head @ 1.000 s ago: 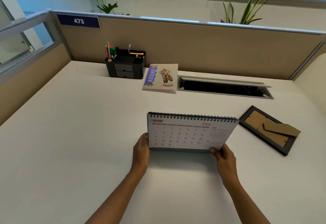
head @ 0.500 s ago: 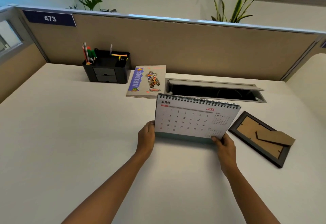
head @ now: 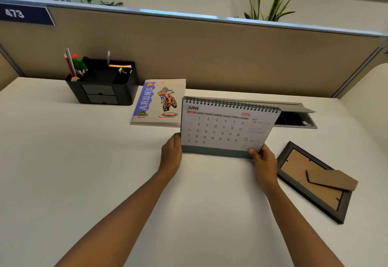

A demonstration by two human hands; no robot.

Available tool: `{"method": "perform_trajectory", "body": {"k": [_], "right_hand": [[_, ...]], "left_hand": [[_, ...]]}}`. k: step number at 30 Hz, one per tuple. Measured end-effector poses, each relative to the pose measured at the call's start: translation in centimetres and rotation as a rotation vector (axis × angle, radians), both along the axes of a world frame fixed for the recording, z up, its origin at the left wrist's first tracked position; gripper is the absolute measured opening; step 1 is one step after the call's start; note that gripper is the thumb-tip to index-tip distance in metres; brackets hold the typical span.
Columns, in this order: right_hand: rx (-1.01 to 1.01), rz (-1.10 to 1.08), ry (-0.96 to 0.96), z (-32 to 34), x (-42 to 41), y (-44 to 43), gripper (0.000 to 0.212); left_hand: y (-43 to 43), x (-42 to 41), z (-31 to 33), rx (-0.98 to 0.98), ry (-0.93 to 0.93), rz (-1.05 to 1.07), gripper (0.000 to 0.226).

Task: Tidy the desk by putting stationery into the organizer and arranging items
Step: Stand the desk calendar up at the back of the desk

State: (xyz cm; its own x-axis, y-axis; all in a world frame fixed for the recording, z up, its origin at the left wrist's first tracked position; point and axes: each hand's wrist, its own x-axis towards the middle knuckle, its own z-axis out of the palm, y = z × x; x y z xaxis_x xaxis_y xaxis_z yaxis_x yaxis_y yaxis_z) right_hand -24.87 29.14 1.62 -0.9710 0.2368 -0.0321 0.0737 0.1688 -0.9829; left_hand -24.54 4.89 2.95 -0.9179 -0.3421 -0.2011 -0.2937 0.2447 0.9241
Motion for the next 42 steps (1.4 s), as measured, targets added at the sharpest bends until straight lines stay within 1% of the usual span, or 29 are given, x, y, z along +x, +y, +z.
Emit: {"method": "perform_trajectory", "body": {"k": [3, 6, 8, 10, 12, 15, 19, 25, 32, 39, 42], "right_hand": [[0.02, 0.003, 0.016, 0.0, -1.6, 0.3, 0.028], [0.053, 0.003, 0.028, -0.5, -3.0, 0.6, 0.03], [0.067, -0.016, 0.04, -0.9, -3.6, 0.6, 0.03], [0.073, -0.043, 0.056, -1.3, -3.9, 0.4, 0.031], [0.079, -0.058, 0.07, -1.7, -4.0, 0.2, 0.029], [0.094, -0.075, 0.102, -2.1, -4.1, 0.1, 0.02], [0.128, -0.105, 0.12, -2.4, -4.6, -0.1, 0.015], [0.147, -0.129, 0.151, -2.3, -5.6, -0.4, 0.015], [0.151, -0.148, 0.159, -2.4, -6.3, -0.4, 0.015], [0.123, -0.225, 0.188, -2.2, -5.8, -0.3, 0.027], [0.129, -0.237, 0.181, -2.3, -5.5, -0.2, 0.021]], "left_hand": [[0.0, -0.7, -0.9, -0.036, 0.091, -0.027, 0.034], [-0.4, -0.7, -2.1, -0.05, 0.215, -0.085, 0.023], [-0.6, -0.9, -2.7, -0.115, 0.273, -0.122, 0.015], [-0.5, -1.3, -3.1, -0.205, 0.304, -0.108, 0.017], [-0.3, -1.8, -3.2, -0.254, 0.311, -0.075, 0.019], [-0.2, -2.5, -3.3, -0.3, 0.312, -0.025, 0.019], [-0.2, -3.4, -3.6, -0.308, 0.336, 0.001, 0.015], [-0.4, -4.6, -3.8, -0.351, 0.365, -0.002, 0.012], [-0.4, -5.1, -4.0, -0.362, 0.368, -0.006, 0.019], [-0.2, -4.8, -3.7, -0.34, 0.358, 0.02, 0.018], [-0.3, -4.8, -3.9, -0.346, 0.37, 0.019, 0.017]]}}
